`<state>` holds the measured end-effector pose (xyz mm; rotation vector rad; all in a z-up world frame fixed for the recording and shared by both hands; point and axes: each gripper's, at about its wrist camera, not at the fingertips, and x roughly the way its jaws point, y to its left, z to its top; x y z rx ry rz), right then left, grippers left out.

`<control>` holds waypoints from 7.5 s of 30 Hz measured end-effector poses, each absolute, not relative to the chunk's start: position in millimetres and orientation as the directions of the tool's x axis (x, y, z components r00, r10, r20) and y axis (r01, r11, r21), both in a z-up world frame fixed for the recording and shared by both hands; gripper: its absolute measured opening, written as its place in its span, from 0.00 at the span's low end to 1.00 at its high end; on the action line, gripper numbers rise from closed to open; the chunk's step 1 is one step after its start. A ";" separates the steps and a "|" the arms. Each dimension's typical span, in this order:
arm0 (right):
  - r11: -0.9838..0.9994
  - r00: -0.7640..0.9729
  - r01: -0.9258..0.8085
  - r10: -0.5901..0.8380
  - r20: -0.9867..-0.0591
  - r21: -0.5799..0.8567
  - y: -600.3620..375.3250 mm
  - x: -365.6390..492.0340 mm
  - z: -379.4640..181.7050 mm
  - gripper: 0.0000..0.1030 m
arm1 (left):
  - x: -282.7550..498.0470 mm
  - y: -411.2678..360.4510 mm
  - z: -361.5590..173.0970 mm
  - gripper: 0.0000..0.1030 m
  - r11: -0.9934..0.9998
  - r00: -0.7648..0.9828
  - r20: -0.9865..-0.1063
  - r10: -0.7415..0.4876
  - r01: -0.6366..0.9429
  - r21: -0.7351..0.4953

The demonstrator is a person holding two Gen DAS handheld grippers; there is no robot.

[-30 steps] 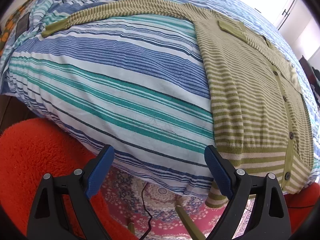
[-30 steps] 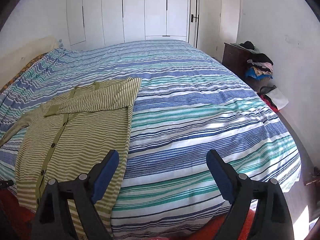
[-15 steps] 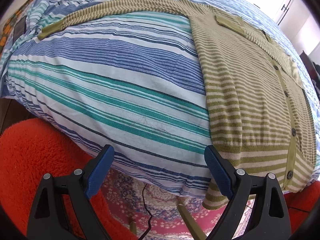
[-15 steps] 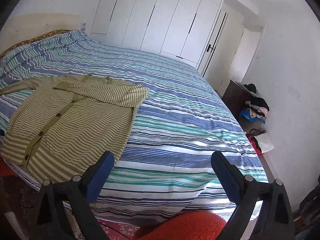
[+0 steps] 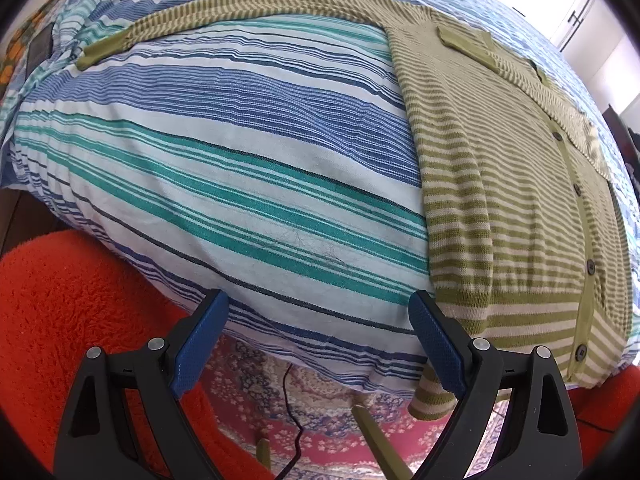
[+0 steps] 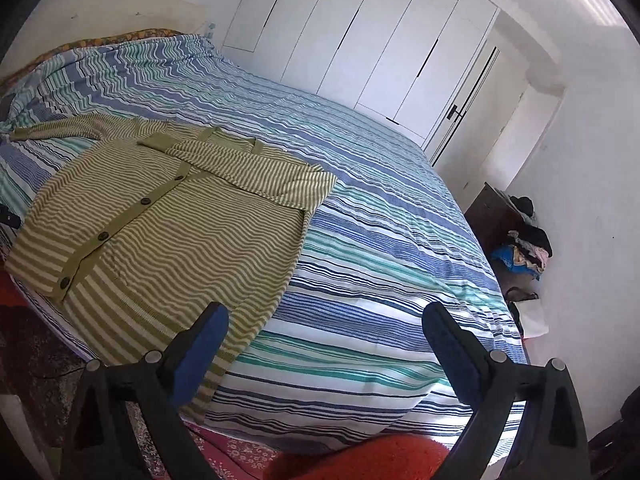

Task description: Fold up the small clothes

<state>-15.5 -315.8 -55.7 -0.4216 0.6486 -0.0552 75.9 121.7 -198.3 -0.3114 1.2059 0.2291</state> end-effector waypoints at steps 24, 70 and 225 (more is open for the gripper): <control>0.830 0.714 -0.378 -0.021 -0.700 -0.410 -217.9 -13.5 -117.4 0.94 | 73.3 139.6 -199.4 0.90 0.900 0.349 -0.935 -0.058 -0.388 -0.201; 0.838 0.700 -0.374 -0.026 -0.714 -0.397 -220.8 -7.9 -124.7 0.94 | 78.3 133.2 -203.7 0.90 0.901 0.332 -0.942 -0.054 -0.389 -0.189; 0.991 0.644 0.082 0.030 -0.764 0.109 -353.2 17.1 -113.4 0.94 | 45.8 22.4 -159.1 0.91 0.998 0.589 -0.808 0.008 0.042 0.041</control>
